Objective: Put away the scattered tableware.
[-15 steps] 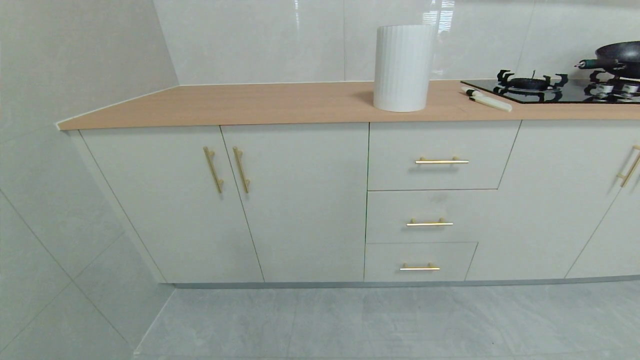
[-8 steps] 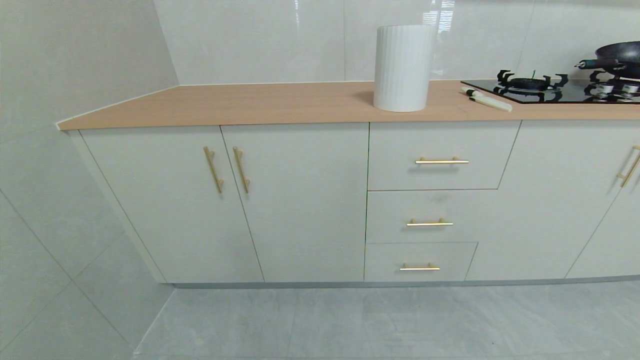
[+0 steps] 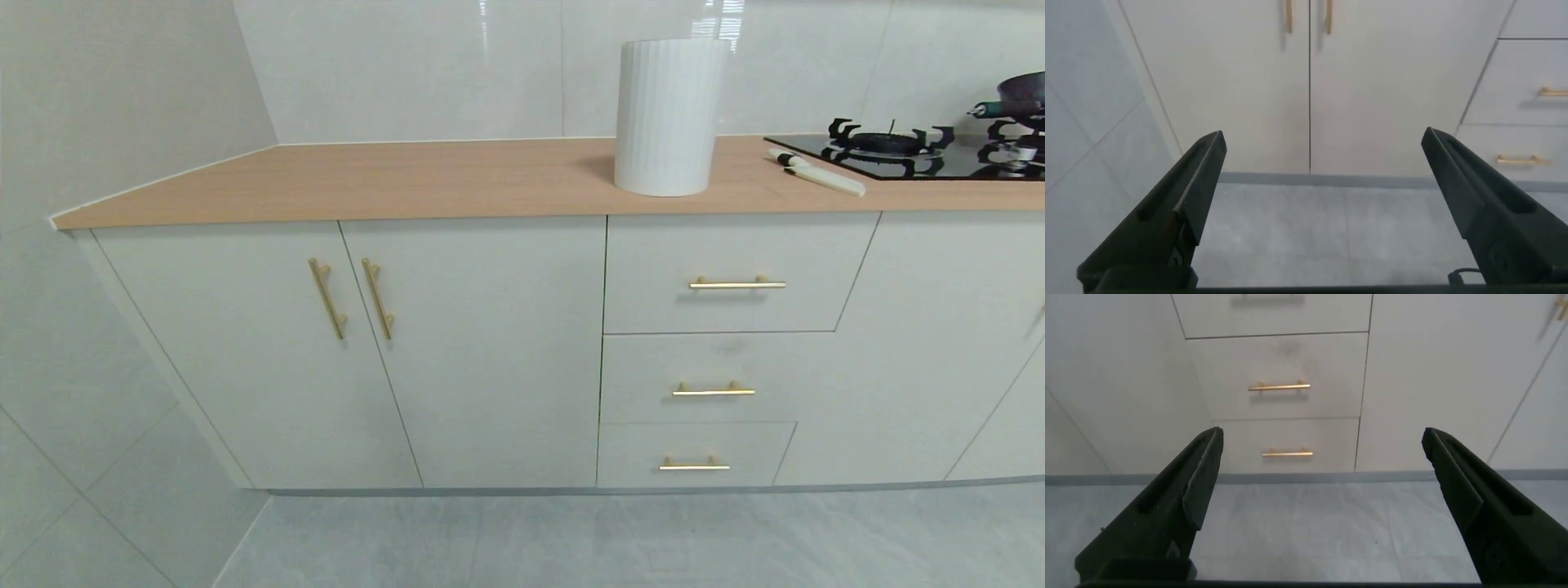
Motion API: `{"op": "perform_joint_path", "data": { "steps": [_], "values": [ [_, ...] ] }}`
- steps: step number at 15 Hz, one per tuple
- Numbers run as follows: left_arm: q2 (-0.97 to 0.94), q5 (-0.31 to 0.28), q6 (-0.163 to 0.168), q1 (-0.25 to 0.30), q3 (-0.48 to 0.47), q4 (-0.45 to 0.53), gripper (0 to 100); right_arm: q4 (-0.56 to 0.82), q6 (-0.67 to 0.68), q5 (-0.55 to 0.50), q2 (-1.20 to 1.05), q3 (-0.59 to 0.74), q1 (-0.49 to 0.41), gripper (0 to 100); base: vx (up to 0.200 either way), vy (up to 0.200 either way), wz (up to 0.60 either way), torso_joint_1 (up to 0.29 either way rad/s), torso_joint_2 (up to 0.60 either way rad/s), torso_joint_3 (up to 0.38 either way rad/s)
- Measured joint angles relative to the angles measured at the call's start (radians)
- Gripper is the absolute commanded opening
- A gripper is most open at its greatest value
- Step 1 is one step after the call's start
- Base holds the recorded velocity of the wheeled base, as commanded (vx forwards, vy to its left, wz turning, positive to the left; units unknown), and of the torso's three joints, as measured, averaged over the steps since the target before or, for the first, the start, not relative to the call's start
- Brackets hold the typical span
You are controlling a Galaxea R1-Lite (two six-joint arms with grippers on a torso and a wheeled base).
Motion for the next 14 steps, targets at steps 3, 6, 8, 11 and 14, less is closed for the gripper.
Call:
{"op": "perform_joint_path", "data": {
  "steps": [3, 6, 8, 11, 14],
  "values": [
    [0.0, 0.0, 0.0, 0.001, 0.0, 0.0, 100, 0.0, 0.0, 0.0, 0.0, 0.0, 0.0, 100, 0.2, 0.0, 0.0, 0.002, 0.0, 0.002],
    [0.0, 0.0, 0.0, 0.0, 0.0, 0.0, 100, 0.0, 0.0, 0.0, 0.0, 0.0, 0.0, 100, 0.2, 0.0, 0.0, 0.001, 0.0, 0.004],
    [0.0, 0.0, 0.0, 0.0, 0.0, 0.0, 100, 0.0, 0.0, 0.0, 0.0, 0.0, 0.0, 100, 0.2, 0.0, 0.0, -0.002, 0.0, 0.0],
    [0.0, 0.0, 0.0, 0.0, 0.0, 0.0, 100, 0.0, 0.0, 0.0, 0.0, 0.0, 0.0, 100, 0.2, 0.0, 0.0, 0.001, 0.0, 0.004],
    [0.0, 0.0, 0.0, 0.0, 0.0, 0.0, 100, 0.0, 0.001, -0.001, 0.0, 0.0, 0.0, 100, 0.0, 0.0, 0.0, 0.0, 0.0, 0.0]
  ]
}}
